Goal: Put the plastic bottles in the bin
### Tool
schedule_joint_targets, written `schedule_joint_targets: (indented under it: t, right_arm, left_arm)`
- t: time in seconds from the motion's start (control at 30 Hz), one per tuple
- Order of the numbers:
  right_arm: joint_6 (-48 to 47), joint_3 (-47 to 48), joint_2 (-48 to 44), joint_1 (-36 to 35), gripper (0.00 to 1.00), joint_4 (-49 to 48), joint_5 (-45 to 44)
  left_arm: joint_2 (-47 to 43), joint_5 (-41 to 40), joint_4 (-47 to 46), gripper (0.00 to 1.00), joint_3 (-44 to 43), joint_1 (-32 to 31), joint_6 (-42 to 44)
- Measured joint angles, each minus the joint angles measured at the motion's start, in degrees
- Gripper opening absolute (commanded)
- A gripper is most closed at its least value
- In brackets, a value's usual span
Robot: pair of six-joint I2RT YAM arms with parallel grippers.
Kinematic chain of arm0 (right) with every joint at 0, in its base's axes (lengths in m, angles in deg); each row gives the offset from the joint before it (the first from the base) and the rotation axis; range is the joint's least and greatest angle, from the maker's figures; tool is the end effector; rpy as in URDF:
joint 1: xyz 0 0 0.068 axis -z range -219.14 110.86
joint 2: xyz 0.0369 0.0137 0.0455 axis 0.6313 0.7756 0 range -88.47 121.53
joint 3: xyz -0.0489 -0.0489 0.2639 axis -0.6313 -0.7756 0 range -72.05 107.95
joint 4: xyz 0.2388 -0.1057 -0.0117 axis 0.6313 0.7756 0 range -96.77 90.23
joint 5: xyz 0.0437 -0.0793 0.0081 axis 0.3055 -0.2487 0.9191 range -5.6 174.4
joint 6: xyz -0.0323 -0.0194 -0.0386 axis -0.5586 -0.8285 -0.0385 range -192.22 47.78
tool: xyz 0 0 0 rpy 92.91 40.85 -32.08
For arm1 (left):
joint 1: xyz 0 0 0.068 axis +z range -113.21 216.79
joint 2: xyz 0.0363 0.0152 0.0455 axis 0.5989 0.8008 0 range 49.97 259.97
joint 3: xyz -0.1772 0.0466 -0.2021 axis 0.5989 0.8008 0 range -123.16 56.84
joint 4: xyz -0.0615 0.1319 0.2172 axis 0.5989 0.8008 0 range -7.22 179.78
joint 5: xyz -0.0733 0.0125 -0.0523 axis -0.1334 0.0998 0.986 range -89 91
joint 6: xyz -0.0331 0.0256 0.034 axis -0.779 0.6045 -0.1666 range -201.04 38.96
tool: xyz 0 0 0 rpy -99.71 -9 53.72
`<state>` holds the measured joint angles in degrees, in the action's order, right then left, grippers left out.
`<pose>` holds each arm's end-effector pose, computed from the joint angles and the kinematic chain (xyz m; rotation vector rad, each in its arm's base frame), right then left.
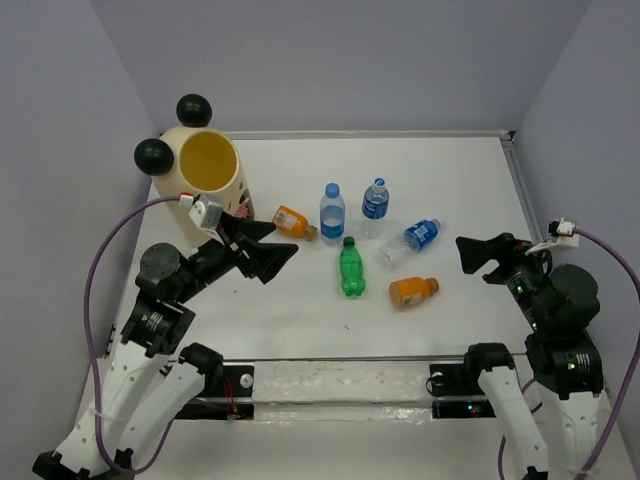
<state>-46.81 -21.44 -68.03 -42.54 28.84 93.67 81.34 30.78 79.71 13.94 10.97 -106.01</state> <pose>0.0624 0.0094 0.3703 0.1997 1.6786 0.5138 0.1041 -0.0700 0.3851 0.4769 1.3536 -1.0789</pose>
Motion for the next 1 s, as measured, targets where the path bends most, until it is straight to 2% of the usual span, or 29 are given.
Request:
schedule_joint_targets:
  t: [0.27,0.37,0.5,0.63,0.73,1.0]
  right_arm:
    - [-0.8,-2.7,0.0,0.0,0.92,-0.2,0.5]
    - [-0.5,-3.8,-0.3,0.0,0.91,-0.4,1.3]
    - [0.1,-4.7,-1.2,0.0,0.91,-1.5,2.6]
    - [0.5,-5.4,-1.3,0.0,0.9,-3.3,3.8]
    - [0.9,-6.2,-1.0,0.0,0.88,-4.1,5.4]
    - [1.9,-7.3,-0.3,0.0,0.88,-5.7,11.1]
  left_arm:
    - [7.5,-1.6,-0.1,0.99,-0.5,0.0,0.0]
    - [10.7,-5.0,-0.3,0.99,-2.5,-1.8,0.0]
    - [16.6,-15.3,-0.1,0.99,-6.4,-9.2,0.7]
    - [23.8,-32.4,1.0,0.95,-11.3,-20.0,2.4]
    - [29.8,-42.8,1.2,0.96,-13.6,-25.2,3.7]
    - [46.0,-58.8,2.6,0.97,-19.0,-26.7,6.8]
